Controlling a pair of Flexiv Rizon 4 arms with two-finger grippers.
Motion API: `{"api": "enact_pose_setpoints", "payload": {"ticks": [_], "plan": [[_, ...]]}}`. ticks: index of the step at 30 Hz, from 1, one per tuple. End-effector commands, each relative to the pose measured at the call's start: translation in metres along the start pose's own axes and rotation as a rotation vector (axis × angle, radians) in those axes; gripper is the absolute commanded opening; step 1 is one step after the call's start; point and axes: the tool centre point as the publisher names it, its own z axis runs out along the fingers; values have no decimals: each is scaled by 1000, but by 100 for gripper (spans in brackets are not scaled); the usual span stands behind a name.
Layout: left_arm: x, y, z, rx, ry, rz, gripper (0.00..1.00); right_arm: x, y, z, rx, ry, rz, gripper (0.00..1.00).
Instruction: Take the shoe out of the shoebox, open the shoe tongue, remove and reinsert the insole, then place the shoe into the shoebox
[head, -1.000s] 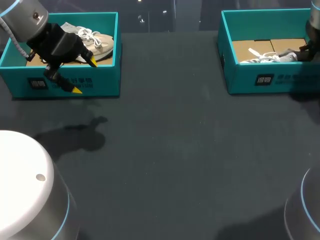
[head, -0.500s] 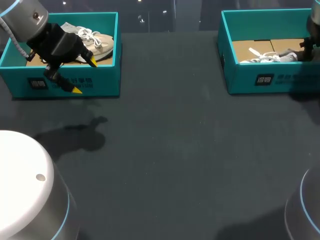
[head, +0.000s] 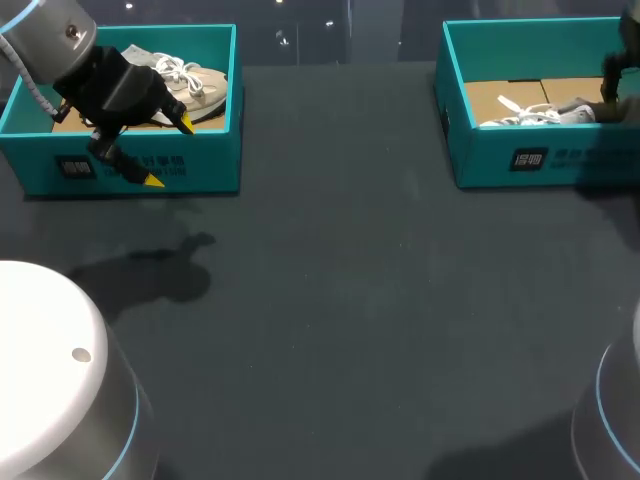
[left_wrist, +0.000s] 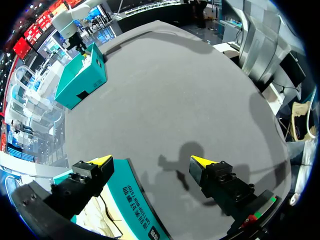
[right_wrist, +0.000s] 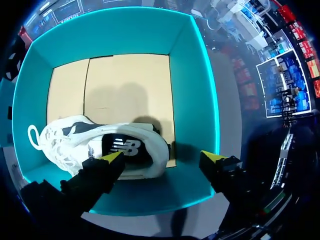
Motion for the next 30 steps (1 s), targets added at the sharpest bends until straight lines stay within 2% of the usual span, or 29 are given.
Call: {"api": "enact_pose_setpoints", "payload": {"ticks": [1,8,16,21,30], "plan": [[1,0,0,-3,0,1,100,0,-4,-34,-6,4,12,100],[1,0,0,-3,0,1,100,-3,-12,-81,0,32,38,100],[1,0,0,-3,0,1,100,-1,-23,-120,9,51,54,100],[1,0,0,-3,0,1,100,1,-32,-137,18,45,61,100],[1,0,0,-3,0,1,100,2,-40,-147,17,70,81,100]]}}
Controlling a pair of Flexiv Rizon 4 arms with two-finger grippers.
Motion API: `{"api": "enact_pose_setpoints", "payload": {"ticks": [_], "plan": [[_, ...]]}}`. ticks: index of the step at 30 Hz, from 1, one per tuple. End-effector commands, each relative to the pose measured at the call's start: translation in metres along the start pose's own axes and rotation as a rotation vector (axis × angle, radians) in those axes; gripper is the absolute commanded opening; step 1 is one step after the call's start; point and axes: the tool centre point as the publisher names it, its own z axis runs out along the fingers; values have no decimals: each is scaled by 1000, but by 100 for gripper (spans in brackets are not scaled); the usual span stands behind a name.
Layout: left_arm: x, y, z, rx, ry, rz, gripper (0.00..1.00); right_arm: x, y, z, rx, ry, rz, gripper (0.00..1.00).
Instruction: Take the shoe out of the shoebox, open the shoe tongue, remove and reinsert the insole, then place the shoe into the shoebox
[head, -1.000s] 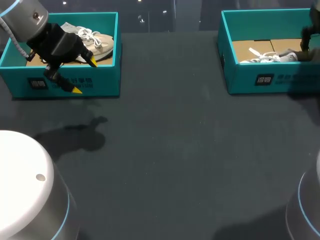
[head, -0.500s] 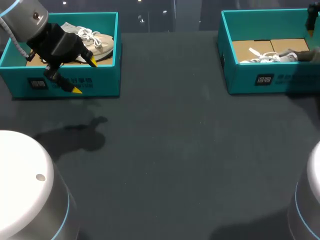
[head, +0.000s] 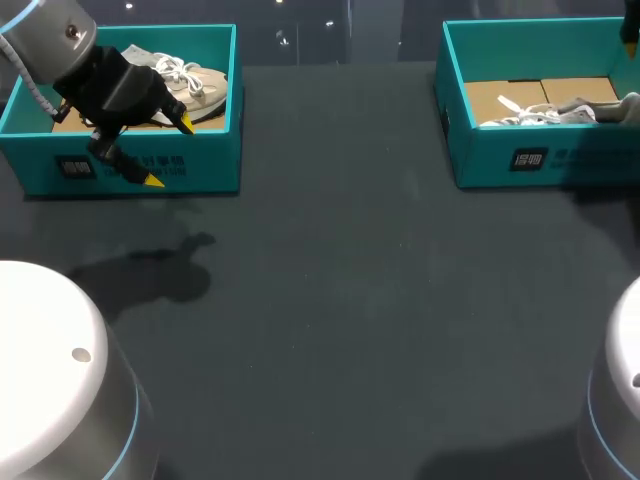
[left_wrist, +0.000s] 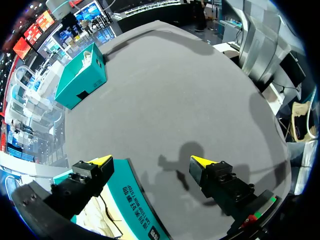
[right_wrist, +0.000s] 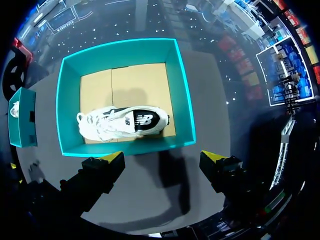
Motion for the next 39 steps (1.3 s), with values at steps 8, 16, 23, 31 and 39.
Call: {"api": "enact_pose_setpoints", "payload": {"ticks": [8,16,23,31,39], "plan": [[-18,18,-9,112,43,168,100,-1,-4,-4,-14,17,-2,100],[-53,66,-25,75,129,470,100,-1,-4,-4,-14,17,-2,100],[-74,110,-39,3,141,740,100,-1,-4,-4,-14,17,-2,100],[-74,110,-39,3,141,740,100,-1,-4,-4,-14,17,-2,100],[-76,117,-35,-51,174,817,100,-1,-4,-4,-14,17,-2,100]]}}
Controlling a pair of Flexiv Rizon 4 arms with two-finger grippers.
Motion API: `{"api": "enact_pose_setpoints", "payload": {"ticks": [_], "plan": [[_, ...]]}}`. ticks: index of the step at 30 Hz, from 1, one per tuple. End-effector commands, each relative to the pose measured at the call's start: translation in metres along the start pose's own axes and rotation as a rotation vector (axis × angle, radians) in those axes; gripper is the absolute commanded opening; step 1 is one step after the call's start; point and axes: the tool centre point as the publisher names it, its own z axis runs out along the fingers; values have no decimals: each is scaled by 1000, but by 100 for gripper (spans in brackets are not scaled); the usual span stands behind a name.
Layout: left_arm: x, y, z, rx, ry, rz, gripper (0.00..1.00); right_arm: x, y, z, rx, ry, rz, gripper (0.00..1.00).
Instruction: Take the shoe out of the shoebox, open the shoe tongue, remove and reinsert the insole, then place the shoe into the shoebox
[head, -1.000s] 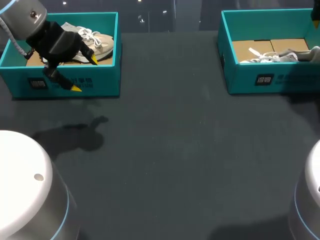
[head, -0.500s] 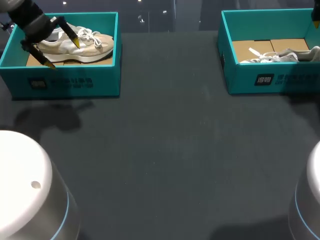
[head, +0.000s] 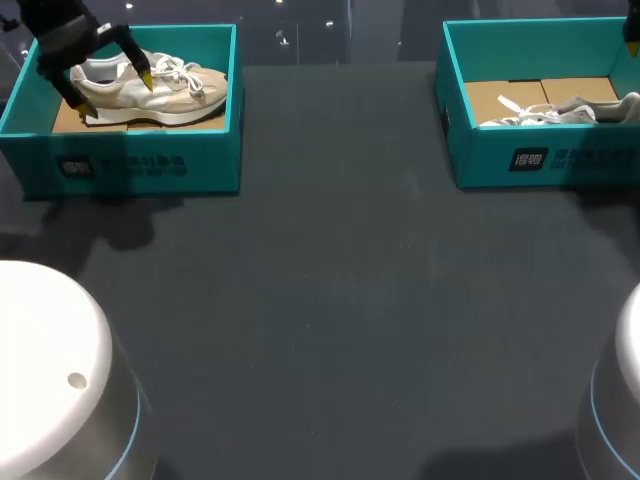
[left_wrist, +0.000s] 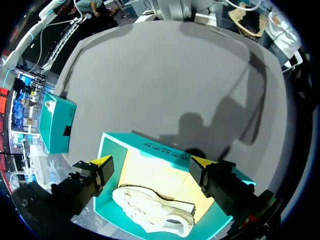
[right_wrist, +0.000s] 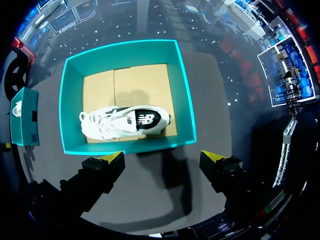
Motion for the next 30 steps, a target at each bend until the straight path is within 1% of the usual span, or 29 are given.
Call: {"api": "enact_pose_setpoints", "payload": {"ticks": [1,2,4,5,7,8,12,16,19,21,22,30], "plan": [[3,7,2,-56,51,36,100,0,0,0,0,0,0,100],[5,12,2,-54,64,50,100,0,0,0,0,0,0,100],[12,26,2,-102,101,65,100,0,0,0,0,0,0,100],[15,33,1,-82,111,71,100,0,0,0,0,0,0,100],[21,47,0,-144,152,92,100,0,0,0,0,0,0,100],[24,54,-1,-139,159,94,100,0,0,0,0,0,0,100],[36,82,-2,-180,192,126,100,0,0,0,0,0,0,100],[44,118,-10,-178,185,117,100,0,0,0,0,0,0,100],[48,138,-16,-156,180,143,100,0,0,0,0,0,0,100],[53,144,-22,-131,179,171,100,0,0,0,0,0,0,100],[56,145,-26,-146,200,170,100,0,0,0,0,0,0,100],[56,145,-26,-146,200,170,100,0,0,0,0,0,0,100]]}}
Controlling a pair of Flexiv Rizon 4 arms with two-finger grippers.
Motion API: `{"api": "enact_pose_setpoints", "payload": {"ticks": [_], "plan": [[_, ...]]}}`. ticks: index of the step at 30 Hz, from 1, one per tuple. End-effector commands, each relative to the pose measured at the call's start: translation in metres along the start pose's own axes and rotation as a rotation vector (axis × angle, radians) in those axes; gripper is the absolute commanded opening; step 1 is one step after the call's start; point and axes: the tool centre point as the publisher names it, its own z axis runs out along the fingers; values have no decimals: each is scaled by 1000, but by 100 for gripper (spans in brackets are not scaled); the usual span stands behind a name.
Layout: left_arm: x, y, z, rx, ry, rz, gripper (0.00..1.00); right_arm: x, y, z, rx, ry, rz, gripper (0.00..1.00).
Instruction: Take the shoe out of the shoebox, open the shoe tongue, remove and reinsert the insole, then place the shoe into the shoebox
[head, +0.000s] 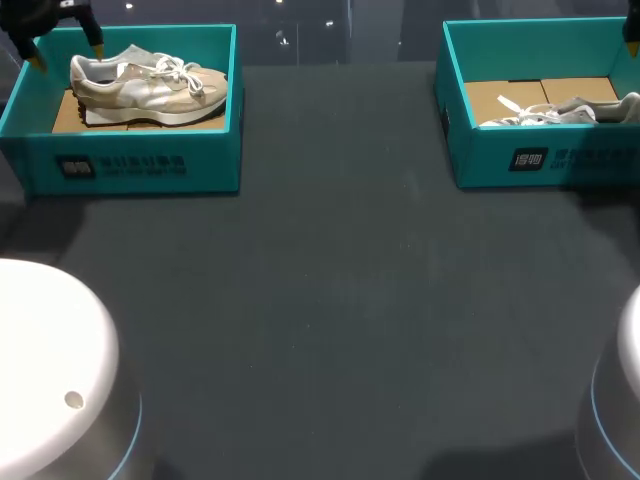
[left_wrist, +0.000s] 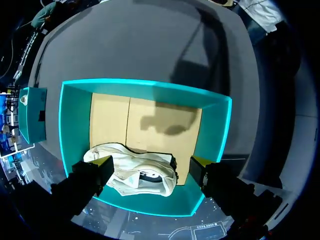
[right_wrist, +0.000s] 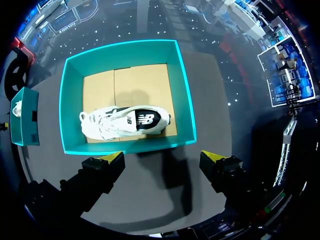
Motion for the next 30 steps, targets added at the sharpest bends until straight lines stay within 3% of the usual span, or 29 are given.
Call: {"api": "enact_pose_setpoints", "payload": {"ticks": [1,6,16,30], "plan": [[-1,3,-1,10,4,1,100,0,0,0,1,-1,0,100],[0,25,7,9,-33,46,100,0,0,0,1,-1,0,100],[13,70,28,3,12,126,100,0,0,0,1,-1,0,100],[24,93,67,0,69,154,99,0,0,0,1,-1,0,100]]}}
